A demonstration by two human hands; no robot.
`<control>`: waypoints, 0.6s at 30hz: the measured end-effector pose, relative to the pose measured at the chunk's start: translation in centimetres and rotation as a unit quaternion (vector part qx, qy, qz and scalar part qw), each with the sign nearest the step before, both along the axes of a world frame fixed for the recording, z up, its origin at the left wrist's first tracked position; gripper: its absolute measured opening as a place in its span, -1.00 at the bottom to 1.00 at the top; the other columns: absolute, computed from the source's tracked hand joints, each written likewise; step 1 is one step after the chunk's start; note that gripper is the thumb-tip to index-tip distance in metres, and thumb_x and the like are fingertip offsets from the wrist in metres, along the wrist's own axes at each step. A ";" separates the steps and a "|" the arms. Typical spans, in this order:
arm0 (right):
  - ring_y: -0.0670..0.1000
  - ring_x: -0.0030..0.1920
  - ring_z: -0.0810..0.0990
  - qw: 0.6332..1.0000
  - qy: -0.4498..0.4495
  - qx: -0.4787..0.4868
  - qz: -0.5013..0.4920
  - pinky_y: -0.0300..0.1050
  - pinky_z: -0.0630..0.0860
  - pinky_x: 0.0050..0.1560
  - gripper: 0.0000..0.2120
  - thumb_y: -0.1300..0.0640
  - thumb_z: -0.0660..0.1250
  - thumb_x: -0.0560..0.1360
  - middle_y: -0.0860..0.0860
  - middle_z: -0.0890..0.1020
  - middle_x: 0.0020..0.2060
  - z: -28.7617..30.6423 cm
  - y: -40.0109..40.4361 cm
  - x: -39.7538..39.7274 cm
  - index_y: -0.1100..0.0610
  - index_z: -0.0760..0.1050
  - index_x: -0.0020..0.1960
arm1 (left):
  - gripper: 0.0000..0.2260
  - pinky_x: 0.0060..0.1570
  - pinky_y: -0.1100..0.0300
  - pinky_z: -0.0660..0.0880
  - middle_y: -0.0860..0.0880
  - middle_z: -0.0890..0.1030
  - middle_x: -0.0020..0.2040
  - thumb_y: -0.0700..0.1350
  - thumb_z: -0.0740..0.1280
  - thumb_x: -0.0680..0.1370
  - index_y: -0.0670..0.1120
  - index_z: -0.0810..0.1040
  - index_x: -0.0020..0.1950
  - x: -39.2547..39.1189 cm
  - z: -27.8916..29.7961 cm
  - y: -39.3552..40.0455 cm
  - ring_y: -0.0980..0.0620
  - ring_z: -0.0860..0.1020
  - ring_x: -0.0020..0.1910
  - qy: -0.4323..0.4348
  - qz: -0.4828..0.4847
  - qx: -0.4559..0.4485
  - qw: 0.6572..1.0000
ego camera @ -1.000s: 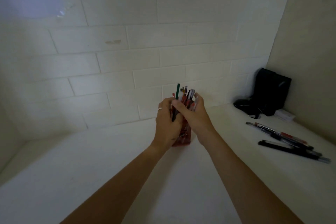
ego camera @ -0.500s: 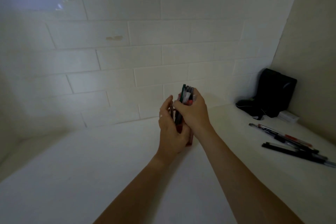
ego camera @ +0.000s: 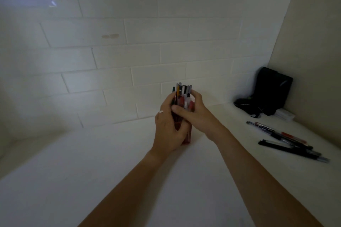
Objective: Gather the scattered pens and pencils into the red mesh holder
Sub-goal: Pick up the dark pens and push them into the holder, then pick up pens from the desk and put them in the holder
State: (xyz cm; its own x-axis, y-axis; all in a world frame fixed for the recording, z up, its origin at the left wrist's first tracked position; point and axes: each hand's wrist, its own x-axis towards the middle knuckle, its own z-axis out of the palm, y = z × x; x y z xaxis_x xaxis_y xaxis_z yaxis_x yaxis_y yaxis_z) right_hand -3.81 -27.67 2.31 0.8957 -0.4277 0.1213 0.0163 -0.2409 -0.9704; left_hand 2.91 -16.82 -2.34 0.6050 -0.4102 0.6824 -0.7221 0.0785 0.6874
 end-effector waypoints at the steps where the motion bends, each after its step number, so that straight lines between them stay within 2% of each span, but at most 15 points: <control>1: -0.12 0.30 0.54 1.000 0.012 0.002 -0.003 -0.18 0.46 0.29 -0.09 -0.30 0.45 0.39 -0.15 0.54 0.30 -0.2 -0.4 -0.9 -0.14 0.05 0.57 | -0.37 0.24 -0.13 0.52 0.01 0.55 0.34 -0.02 0.32 0.53 0.02 0.15 0.56 0.0 -0.1 -0.2 0.02 0.59 0.27 0.002 0.013 0.011 1.000; 3: -0.12 0.34 0.50 0.999 0.024 -0.017 -0.035 -0.05 0.39 0.41 -0.14 -0.45 0.31 0.39 -0.18 0.54 0.30 -1.0 -1.6 -2.9 -0.10 0.18 0.56 | -0.28 0.30 -0.17 0.46 -0.09 0.53 0.37 0.10 0.30 0.50 0.01 0.07 0.58 -0.3 -0.3 -0.6 -0.07 0.55 0.32 0.013 0.064 0.028 0.997; 4: -0.14 0.30 0.53 0.997 0.015 -0.045 -0.063 -0.06 0.42 0.38 -0.27 -0.45 0.28 0.43 -0.20 0.58 0.24 -1.7 -2.5 -3.9 -0.09 0.34 0.48 | -0.25 0.37 -0.20 0.39 -0.17 0.45 0.44 0.11 0.29 0.49 -0.05 0.05 0.59 -0.5 -0.3 -0.8 -0.14 0.47 0.41 0.009 0.093 0.026 0.995; 6: -0.11 0.13 0.62 0.976 -0.019 -0.152 -0.155 -0.18 0.52 0.19 -0.67 -0.23 0.31 0.57 -0.13 0.66 0.07 -3.2 -4.7 -6.3 -0.04 0.58 0.18 | -0.29 0.46 -0.21 0.27 -0.25 0.19 0.56 0.00 0.32 0.49 -0.23 0.14 0.54 -1.5 -0.3 -1.3 -0.21 0.28 0.53 -0.045 0.132 -0.018 0.990; 7: -0.04 0.05 0.64 0.954 -0.031 -0.214 -0.209 -0.21 0.54 0.09 -0.84 -0.06 0.34 0.60 -0.06 0.67 -0.01 -4.0 -6.2 -7.6 -0.02 0.61 0.06 | -0.37 0.44 -0.22 0.30 -0.23 0.12 0.56 -0.07 0.32 0.49 -0.24 0.21 0.49 -2.3 -0.2 -1.6 -0.26 0.27 0.52 -0.083 0.131 -0.050 0.987; 9: 0.09 0.00 0.62 0.897 -0.020 -0.328 -0.295 -0.08 0.56 0.04 -0.96 0.15 0.38 0.57 0.03 0.63 -0.06 -5.7 -9.3 -10.7 0.06 0.61 -0.01 | -0.50 0.29 -0.25 0.43 -0.22 0.15 0.49 -0.15 0.32 0.47 -0.20 0.27 0.38 -4.1 0.1 -2.5 -0.34 0.33 0.43 -0.157 0.098 -0.094 0.978; 11: 0.24 0.08 0.58 0.837 0.045 -0.415 -0.353 0.13 0.52 0.11 -0.87 0.12 0.38 0.54 0.13 0.61 0.04 -7.4 -12.0 -13.6 0.14 0.63 0.04 | -0.53 0.29 -0.22 0.43 -0.32 0.27 0.38 -0.22 0.36 0.43 -0.16 0.30 0.30 -6.4 -0.1 -3.7 -0.32 0.34 0.40 -0.213 0.063 -0.085 0.971; 13: 0.34 0.31 0.48 0.793 0.150 -0.450 -0.383 0.30 0.40 0.30 -0.65 -0.05 0.32 0.56 0.23 0.56 0.29 -8.7 -14.1 -16.0 0.15 0.62 0.21 | -0.54 0.39 -0.13 0.34 -0.27 0.33 0.35 -0.27 0.41 0.37 -0.15 0.36 0.23 -8.8 -0.5 -4.8 -0.25 0.35 0.40 -0.233 0.028 -0.038 0.971; 15: 0.26 0.56 0.21 0.781 0.270 -0.427 -0.368 0.32 0.08 0.51 -0.46 -0.23 0.21 0.60 0.18 0.32 0.54 -9.6 -15.3 -17.8 0.04 0.44 0.47 | -0.56 0.38 -0.09 0.33 -0.21 0.37 0.35 -0.29 0.41 0.34 -0.16 0.44 0.20 -10.8 -1.4 -5.8 -0.18 0.37 0.40 -0.246 -0.014 0.026 0.969; 16: 0.20 0.61 0.10 0.780 0.311 -0.412 -0.354 0.30 -0.05 0.54 -0.38 -0.32 0.13 0.60 0.13 0.21 0.60 -9.9 -15.7 -18.3 -0.02 0.31 0.55 | -0.56 0.38 -0.07 0.32 -0.20 0.39 0.36 -0.28 0.41 0.34 -0.15 0.47 0.20 -11.4 -1.9 -6.1 -0.16 0.37 0.40 -0.250 -0.032 0.057 0.966; 18: 0.16 0.61 0.07 0.781 0.342 -0.399 -0.338 0.32 -0.11 0.54 -0.31 -0.39 0.06 0.57 0.07 0.18 0.61 -10.3 -16.2 -18.8 -0.04 0.22 0.58 | -0.56 0.40 0.03 0.27 -0.16 0.39 0.38 -0.27 0.38 0.34 -0.13 0.49 0.22 -12.1 -2.5 -6.6 -0.13 0.38 0.40 -0.258 -0.054 0.111 0.958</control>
